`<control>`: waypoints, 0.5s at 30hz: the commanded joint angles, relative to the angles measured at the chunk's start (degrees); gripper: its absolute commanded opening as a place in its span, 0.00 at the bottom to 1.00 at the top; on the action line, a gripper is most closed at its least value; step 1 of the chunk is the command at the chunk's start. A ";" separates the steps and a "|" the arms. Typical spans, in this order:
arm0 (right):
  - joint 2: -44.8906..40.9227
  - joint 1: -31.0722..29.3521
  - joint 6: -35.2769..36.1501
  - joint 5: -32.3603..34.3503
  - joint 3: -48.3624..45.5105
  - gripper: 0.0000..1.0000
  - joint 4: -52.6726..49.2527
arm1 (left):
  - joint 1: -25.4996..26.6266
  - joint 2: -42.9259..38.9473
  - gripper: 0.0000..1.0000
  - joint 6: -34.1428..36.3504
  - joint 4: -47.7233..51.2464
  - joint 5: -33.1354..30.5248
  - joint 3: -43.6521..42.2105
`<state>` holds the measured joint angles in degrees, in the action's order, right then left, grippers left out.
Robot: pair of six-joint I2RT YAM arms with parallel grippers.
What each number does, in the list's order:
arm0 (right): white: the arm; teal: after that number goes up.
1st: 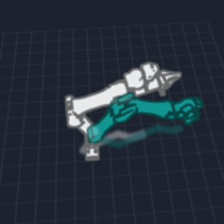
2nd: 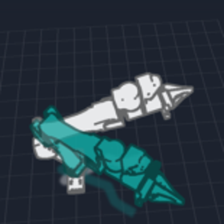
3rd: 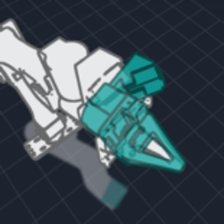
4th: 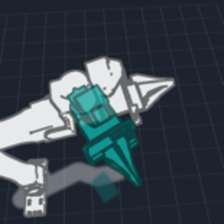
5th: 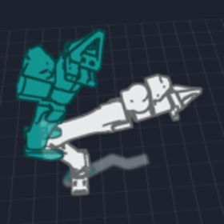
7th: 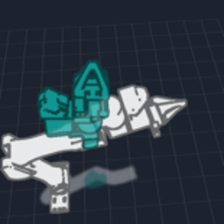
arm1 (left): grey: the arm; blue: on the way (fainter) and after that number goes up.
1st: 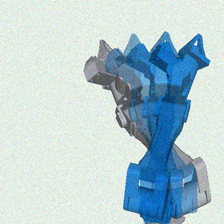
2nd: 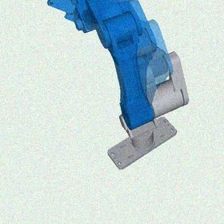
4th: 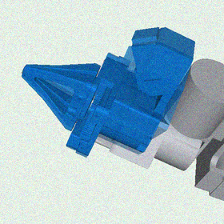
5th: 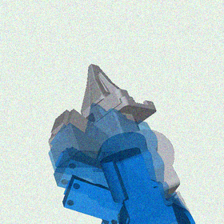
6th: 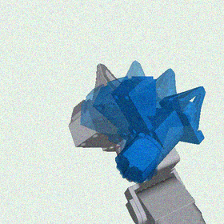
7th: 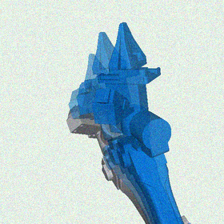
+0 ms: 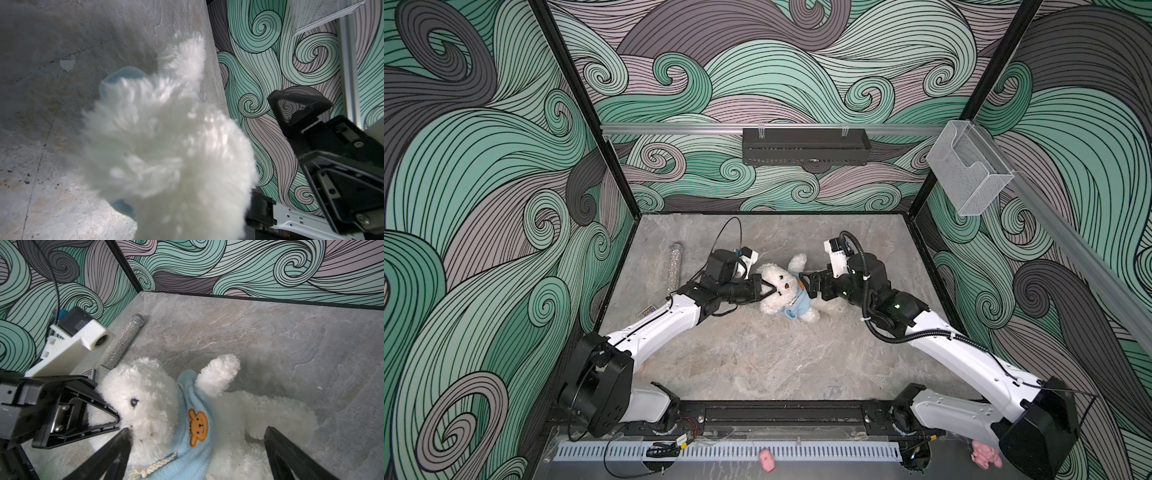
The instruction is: Dress the teddy bear
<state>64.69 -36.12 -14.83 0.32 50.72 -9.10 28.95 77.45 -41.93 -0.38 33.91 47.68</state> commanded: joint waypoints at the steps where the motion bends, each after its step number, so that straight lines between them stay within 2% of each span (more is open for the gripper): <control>1: -3.25 -0.06 -0.88 4.94 -0.45 0.99 -6.20 | -2.98 -2.94 0.00 -6.42 -11.82 5.81 -3.77; 3: -4.07 0.55 -2.46 5.24 0.08 0.99 -11.08 | -4.62 -3.12 0.00 -9.36 -15.95 7.54 -6.16; 5: -4.63 0.56 -3.99 3.16 -0.13 0.99 -14.10 | -4.77 -3.38 0.00 -7.32 -13.02 7.70 -5.74; 10: -4.12 -0.41 -6.50 -4.75 -2.15 0.98 -11.86 | -4.64 -6.99 0.00 -4.54 -9.39 5.92 -6.59; 13: -2.93 -0.53 -10.43 -8.70 -2.67 0.91 -9.88 | -4.75 -8.87 0.00 -4.73 -8.71 5.13 -7.70; 15: -2.25 -1.35 -14.33 -11.67 -3.14 0.80 -8.03 | -4.78 -8.59 0.00 -8.04 -11.44 5.68 -9.03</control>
<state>61.71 -36.58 -23.11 -5.56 48.58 -19.38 24.34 69.69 -48.05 -8.01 38.20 39.44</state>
